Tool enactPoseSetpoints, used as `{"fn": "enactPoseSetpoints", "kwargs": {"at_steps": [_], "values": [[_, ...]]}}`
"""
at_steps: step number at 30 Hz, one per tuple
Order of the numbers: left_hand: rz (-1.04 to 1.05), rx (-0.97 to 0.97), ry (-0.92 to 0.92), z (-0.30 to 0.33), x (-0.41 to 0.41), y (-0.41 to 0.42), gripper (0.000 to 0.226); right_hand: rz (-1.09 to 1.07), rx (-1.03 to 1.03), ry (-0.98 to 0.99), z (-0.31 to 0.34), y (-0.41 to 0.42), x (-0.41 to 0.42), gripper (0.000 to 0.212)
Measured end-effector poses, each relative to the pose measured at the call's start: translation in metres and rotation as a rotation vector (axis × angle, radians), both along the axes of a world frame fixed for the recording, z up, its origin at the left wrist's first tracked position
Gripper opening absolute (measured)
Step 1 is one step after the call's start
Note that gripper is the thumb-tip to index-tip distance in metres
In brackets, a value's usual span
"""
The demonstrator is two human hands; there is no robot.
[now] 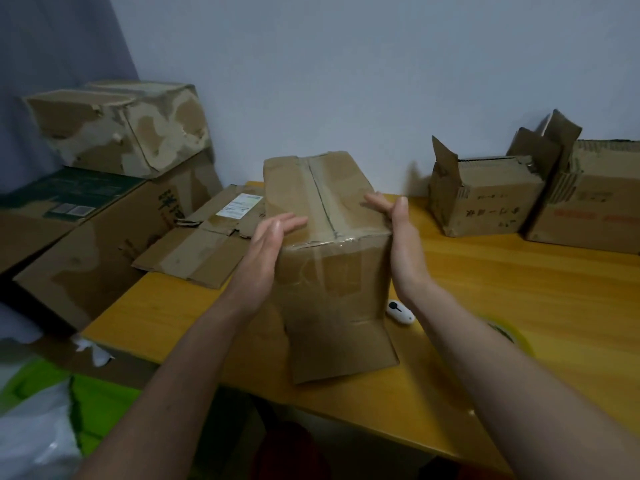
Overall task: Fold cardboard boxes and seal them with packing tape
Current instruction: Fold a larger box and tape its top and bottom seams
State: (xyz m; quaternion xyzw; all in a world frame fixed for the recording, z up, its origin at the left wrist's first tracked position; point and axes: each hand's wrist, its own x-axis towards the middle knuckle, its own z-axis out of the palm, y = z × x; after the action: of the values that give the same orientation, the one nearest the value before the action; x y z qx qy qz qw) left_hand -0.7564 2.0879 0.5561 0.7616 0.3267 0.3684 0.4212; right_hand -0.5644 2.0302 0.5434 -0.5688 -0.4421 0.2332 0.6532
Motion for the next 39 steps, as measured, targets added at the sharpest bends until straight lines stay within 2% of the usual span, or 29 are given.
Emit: {"fn": "enactPoseSetpoints", "kwargs": {"at_steps": [3, 11, 13, 17, 20, 25, 27, 29, 31, 34, 39], "values": [[-0.009, 0.041, 0.020, -0.002, -0.002, 0.002, 0.060, 0.039, -0.001, -0.227, -0.007, 0.003, 0.013, 0.039], [-0.032, 0.098, 0.036, -0.007, -0.004, 0.010, 0.055, 0.180, -0.134, -0.551, 0.001, -0.006, 0.043, 0.054], [-0.032, 0.103, 0.033, -0.008, -0.004, 0.011, 0.055, 0.183, -0.200, -0.656, 0.013, -0.011, 0.043, 0.066], [-0.030, 0.111, -0.003, -0.009, -0.001, 0.009, 0.055, 0.086, -0.382, -1.202, 0.037, -0.010, 0.024, 0.092], [-0.039, 0.117, -0.064, -0.013, -0.002, 0.010, 0.055, -0.033, -0.385, -1.422, 0.037, 0.002, 0.006, 0.103], [-0.074, 0.057, -0.216, -0.023, -0.007, 0.022, 0.075, 0.022, -0.427, -1.514, 0.040, 0.005, 0.009, 0.102], [-0.096, 0.014, -0.273, -0.026, -0.004, 0.022, 0.071, 0.048, -0.459, -1.536, 0.043, 0.006, -0.005, 0.105], [-0.113, -0.017, -0.325, -0.028, -0.002, 0.020, 0.064, 0.051, -0.436, -1.435, 0.044, 0.012, -0.026, 0.109], [-0.109, -0.049, -0.363, -0.030, -0.003, 0.021, 0.061, 0.034, -0.386, -1.429, 0.043, 0.019, -0.038, 0.108], [-0.116, -0.003, -0.286, -0.025, -0.011, 0.025, 0.050, 0.049, -0.368, -1.494, 0.043, 0.023, -0.036, 0.097], [-0.103, 0.147, -0.143, -0.021, -0.014, 0.030, 0.038, 0.131, -0.471, -1.529, 0.045, 0.020, -0.034, 0.095]]}}
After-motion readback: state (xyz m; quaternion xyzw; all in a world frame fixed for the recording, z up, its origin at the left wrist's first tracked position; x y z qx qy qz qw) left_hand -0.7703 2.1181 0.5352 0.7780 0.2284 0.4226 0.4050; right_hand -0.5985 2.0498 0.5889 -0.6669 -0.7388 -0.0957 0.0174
